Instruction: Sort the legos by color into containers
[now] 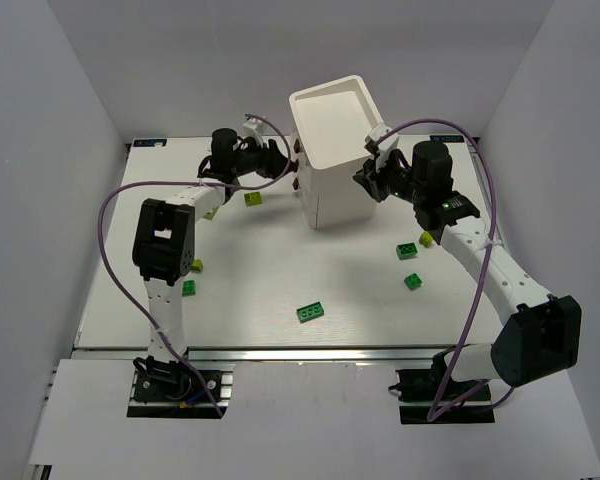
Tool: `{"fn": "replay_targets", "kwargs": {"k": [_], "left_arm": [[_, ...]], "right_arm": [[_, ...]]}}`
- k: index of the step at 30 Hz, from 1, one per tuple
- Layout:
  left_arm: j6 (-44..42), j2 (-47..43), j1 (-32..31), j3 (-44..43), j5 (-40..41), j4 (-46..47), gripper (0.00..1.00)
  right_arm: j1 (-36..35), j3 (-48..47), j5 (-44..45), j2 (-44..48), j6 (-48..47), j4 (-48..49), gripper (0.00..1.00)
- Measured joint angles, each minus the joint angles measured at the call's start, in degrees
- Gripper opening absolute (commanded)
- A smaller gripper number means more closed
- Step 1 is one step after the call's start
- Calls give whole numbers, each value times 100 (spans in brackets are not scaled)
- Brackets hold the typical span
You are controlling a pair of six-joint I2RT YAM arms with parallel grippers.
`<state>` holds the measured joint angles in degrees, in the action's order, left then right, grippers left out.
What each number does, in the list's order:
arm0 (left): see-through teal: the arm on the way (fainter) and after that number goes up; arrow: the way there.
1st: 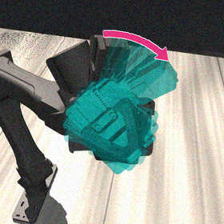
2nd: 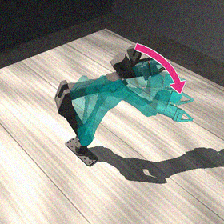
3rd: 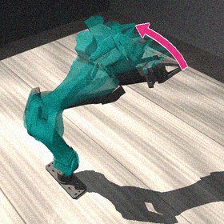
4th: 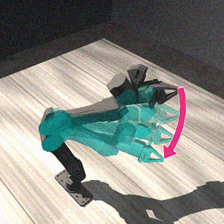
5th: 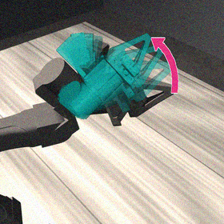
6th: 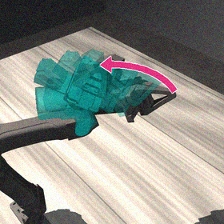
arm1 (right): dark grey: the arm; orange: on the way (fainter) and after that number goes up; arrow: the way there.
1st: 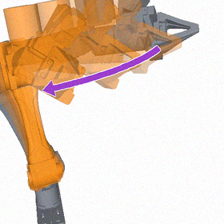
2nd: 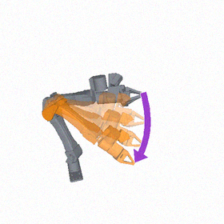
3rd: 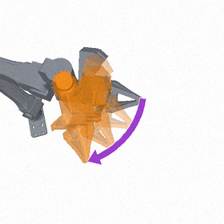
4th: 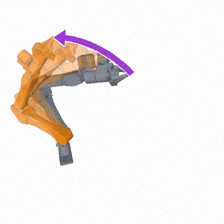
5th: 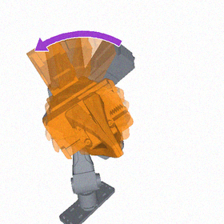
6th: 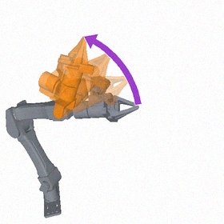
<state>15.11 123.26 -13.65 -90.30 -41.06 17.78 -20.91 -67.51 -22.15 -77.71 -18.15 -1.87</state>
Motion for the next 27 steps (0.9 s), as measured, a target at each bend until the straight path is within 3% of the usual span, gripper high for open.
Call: {"fn": "replay_targets", "kwargs": {"k": [10,27], "left_arm": [[-1440,315,2,199,-210,175,71],[-1598,682,-31,-326,-326,485,71]], "right_arm": [[13,-46,42,-2,-61,-149,19],[22,-291,96,-153,-205,-280,19]]}}
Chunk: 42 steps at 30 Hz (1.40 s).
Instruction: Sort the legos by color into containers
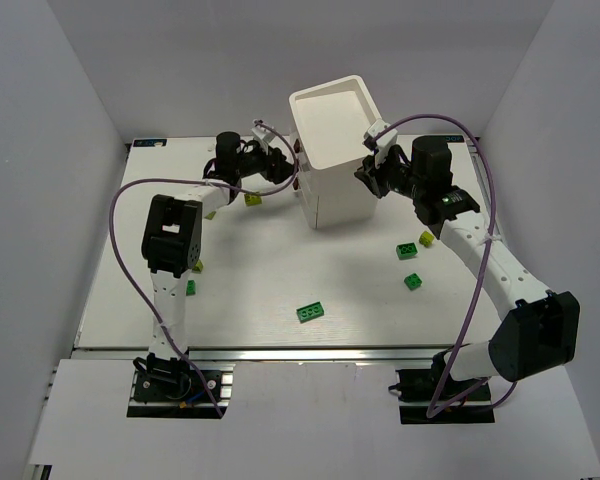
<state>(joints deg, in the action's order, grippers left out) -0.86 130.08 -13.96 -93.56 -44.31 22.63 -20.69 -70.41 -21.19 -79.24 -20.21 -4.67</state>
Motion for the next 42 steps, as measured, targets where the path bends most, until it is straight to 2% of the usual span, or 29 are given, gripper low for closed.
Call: {"fn": "replay_targets", "kwargs": {"k": [4,7,8,10,11,14,19,33,34,35,36,38,41,42], "left_arm": [[120,13,-24,-138,-44,66,65],[197,103,-26,-238,-162,70,54],[236,146,-33,-258,-186,72,46],[299,227,-44,-293,-264,94,38],[332,260,-50,-293,-289,116,28],[431,286,-72,-293,-361,164,13],[498,284,-76,-275,-345,203,0],[400,-400,321,695,-74,256,0],[385,-457,350,765,-68,245,4],[378,-507,374,826,-59,221,16],[369,-551,393,876,-50,203,23],[363,-586,413,907,-13,164,26],[378,-590,413,909,20,133,29],[385,-590,411,909,35,129,48]], "right_arm": [[0,0,4,0,0,0,19],[0,0,7,0,-4,0,19],[0,0,9,0,-9,0,19],[0,0,11,0,-20,2,19],[0,0,11,0,-20,0,19],[0,0,24,0,-22,0,19],[2,0,24,0,-22,0,19],[4,0,24,0,-20,7,19],[4,0,24,0,-20,7,19],[4,0,24,0,-20,7,19],[4,0,24,0,-20,7,22],[4,0,20,0,-15,7,30],[4,0,0,0,-39,7,33],[4,0,-4,0,-48,7,34]]}}
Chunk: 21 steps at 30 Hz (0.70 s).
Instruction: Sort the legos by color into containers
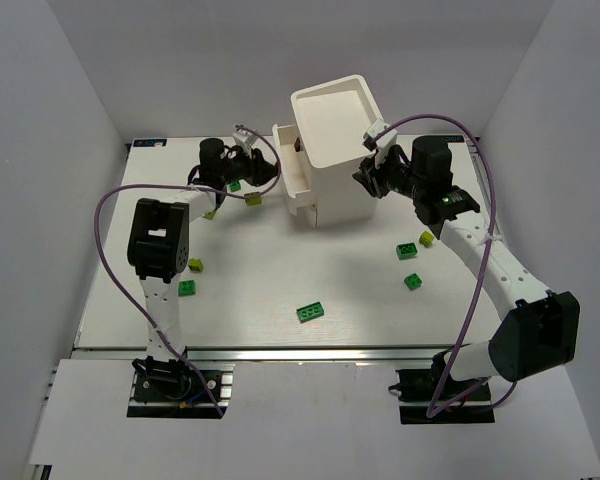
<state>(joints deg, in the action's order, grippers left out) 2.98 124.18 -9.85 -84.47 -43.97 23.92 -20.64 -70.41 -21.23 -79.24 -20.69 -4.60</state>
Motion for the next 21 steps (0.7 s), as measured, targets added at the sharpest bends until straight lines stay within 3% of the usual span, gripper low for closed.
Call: {"fn": "replay_targets", "kwargs": {"k": [2,4,5,8,14,18,20,21], "left_arm": [[2,-13,2,0,96,-76,53],[7,-48,26,33,205,-190,68],[4,-94,39,81,275,-264,71],[17,-319,98,315,450,-450,80],[61,-992,291,570,761,-896,81],[260,-1606,431,625,1130,-1349,57],[479,-1891,496,638,1335,-1650,37],[619,-2048,542,638,1495,-1902,36]], "right_arm": [[0,0,-31,0,-50,-2,42],[2,0,-129,0,-118,-20,52],[2,0,-199,2,-170,-55,68],[2,0,-704,13,-599,-321,88],[-2,-2,-2337,46,-2439,-1663,88],[-44,-72,-3119,-63,-3856,-2855,82],[-92,-249,-3320,-310,-4581,-3501,73],[-125,-363,-3359,-476,-4929,-3816,70]]}}
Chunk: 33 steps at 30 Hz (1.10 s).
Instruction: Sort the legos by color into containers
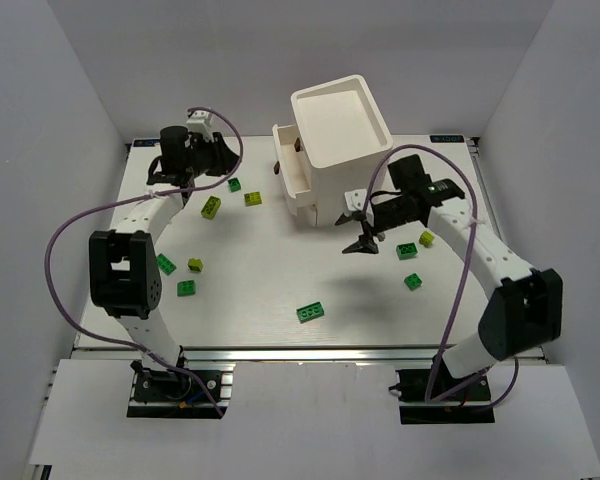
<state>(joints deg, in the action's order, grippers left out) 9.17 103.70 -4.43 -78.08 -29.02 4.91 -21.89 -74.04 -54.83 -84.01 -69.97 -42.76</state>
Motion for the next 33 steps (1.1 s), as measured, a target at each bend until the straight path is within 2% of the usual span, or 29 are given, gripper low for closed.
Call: {"fn": "replay_targets", "kwargs": {"k": [1,2,3,4,5,6,7,10,14,18,27,33], "left_arm": [[155,-118,31,-7,162,-227,35],[308,-212,70,-24,337,-496,38],[470,-297,118,-52,525,-828,45],[621,-356,160,-55,678,-1099,56],[798,-411,216,-55,822,-1414,69],[970,-459,275,-35,938,-1714,80],[1147,-525,328,13,1054,-2002,84],[1478,-916,459,463,1325,-2505,98],[1797,-1757,492,986,1705,-3047,98],[2055,-2629,483,1198,2205,-3327,98],[2761,-4159,479,1788,3748,-4214,98],[3115,-4715,479,2055,4334,-4778,98]], "right_arm": [[-42,-98,-35,-199,-361,-319,64],[-81,-170,-50,-376,-621,-599,64],[-118,-249,-66,-586,-861,-887,65],[-173,-315,-66,-776,-1051,-1108,68],[-229,-380,-46,-970,-1237,-1292,78],[-302,-409,-17,-1147,-1440,-1432,82],[-387,-409,37,-1261,-1569,-1526,86],[-763,-398,179,-1482,-1915,-1668,87],[-1300,-282,365,-1565,-2022,-1596,86],[-1696,92,640,-1578,-1703,-1139,85],[-2391,1244,1550,-1587,-17,767,83],[-2780,1355,2166,-1836,1005,1812,80]]}}
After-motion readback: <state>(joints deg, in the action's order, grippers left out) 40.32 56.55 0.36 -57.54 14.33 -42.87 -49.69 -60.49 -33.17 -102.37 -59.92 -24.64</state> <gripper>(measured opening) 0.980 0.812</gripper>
